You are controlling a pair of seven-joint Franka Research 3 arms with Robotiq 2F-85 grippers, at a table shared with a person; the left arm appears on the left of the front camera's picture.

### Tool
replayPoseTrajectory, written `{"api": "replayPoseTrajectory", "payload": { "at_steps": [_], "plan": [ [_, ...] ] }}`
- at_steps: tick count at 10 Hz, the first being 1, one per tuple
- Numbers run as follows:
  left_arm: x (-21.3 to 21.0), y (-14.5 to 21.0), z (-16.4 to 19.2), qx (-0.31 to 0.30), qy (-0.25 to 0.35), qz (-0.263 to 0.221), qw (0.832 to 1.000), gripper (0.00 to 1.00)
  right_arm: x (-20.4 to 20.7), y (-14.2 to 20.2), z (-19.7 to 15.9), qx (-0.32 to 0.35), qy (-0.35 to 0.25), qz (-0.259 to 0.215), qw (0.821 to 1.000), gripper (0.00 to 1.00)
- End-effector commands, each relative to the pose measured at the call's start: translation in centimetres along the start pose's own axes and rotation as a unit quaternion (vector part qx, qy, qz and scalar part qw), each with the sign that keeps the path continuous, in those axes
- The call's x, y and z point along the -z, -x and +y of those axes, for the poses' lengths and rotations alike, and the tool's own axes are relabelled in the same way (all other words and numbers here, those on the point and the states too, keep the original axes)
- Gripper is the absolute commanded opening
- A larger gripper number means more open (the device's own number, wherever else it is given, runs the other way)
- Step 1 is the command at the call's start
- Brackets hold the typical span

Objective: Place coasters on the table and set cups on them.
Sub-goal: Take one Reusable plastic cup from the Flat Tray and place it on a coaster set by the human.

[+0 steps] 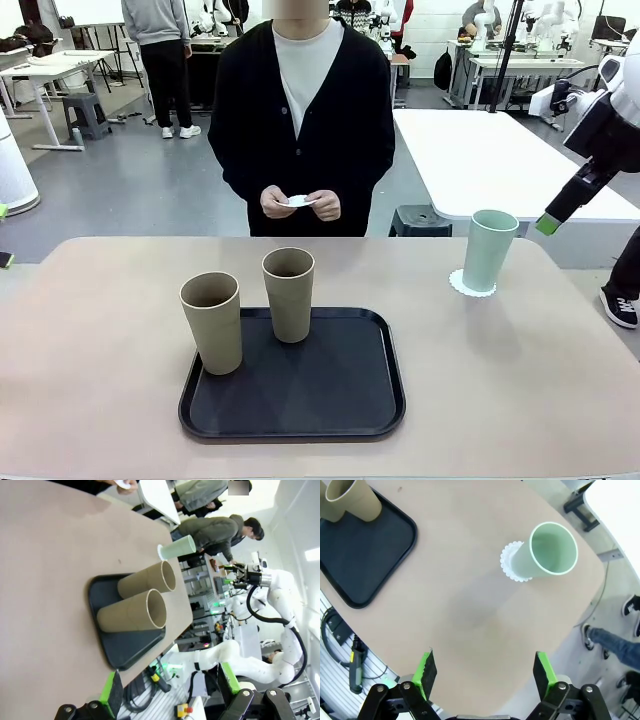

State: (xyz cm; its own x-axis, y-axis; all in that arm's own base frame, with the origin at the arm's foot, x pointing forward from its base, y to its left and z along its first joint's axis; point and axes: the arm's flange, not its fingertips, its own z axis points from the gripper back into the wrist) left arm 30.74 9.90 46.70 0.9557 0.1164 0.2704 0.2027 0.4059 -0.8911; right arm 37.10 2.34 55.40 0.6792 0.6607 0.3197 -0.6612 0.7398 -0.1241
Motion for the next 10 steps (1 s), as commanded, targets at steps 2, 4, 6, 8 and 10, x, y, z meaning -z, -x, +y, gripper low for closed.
{"api": "replayPoseTrajectory", "payload": {
  "at_steps": [2, 4, 6, 8, 10],
  "plan": [
    [0.1, -0.1, -0.1, 0.000, 0.004, -0.004, 1.000, 1.00, -0.1, 0.0, 0.2, 0.001, 0.009, 0.004, 1.000, 1.00],
    [0.1, -0.1, -0.1, 0.000, 0.004, -0.004, 1.000, 1.00, -0.1, 0.0, 0.2, 0.001, 0.009, 0.004, 1.000, 1.00],
    [0.1, -0.1, -0.1, 0.000, 0.004, -0.004, 1.000, 1.00, -2.9, 4.2, 0.6, 0.094, -0.136, -0.067, 0.984, 1.00],
    [0.1, -0.1, -0.1, 0.000, 0.004, -0.004, 1.000, 1.00, -3.5, 11.2, -6.0, 0.255, -0.276, -0.134, 0.917, 1.00],
    [0.1, -0.1, -0.1, 0.000, 0.004, -0.004, 1.000, 1.00, -0.1, 16.3, -10.0, 0.326, -0.374, -0.157, 0.854, 1.00]
  ]
}}
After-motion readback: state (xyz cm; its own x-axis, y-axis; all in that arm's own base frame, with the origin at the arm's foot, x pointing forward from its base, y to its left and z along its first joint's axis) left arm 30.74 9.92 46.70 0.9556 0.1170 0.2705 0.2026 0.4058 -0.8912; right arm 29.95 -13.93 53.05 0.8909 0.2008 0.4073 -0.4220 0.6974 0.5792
